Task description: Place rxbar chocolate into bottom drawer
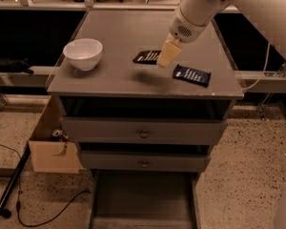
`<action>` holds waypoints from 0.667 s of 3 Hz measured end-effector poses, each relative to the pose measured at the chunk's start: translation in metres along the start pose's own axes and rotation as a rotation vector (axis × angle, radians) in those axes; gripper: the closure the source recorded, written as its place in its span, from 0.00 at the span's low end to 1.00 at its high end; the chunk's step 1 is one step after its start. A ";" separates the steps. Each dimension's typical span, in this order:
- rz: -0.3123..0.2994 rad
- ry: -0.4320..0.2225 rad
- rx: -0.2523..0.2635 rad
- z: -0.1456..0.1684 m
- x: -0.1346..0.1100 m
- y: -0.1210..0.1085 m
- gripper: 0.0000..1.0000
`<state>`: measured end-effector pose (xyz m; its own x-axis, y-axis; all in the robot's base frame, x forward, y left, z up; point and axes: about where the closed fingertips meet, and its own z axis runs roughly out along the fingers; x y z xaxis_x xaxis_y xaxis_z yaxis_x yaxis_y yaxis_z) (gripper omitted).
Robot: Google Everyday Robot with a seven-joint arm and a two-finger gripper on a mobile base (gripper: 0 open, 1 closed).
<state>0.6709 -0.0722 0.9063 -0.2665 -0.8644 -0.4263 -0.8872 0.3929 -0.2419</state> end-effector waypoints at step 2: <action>0.069 -0.091 0.042 -0.047 0.035 0.076 1.00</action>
Offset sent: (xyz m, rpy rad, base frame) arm -0.1843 -0.0252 -0.0562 0.1178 0.0232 -0.0802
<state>0.5760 -0.0876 0.9137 -0.2897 -0.8035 -0.5201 -0.8507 0.4651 -0.2447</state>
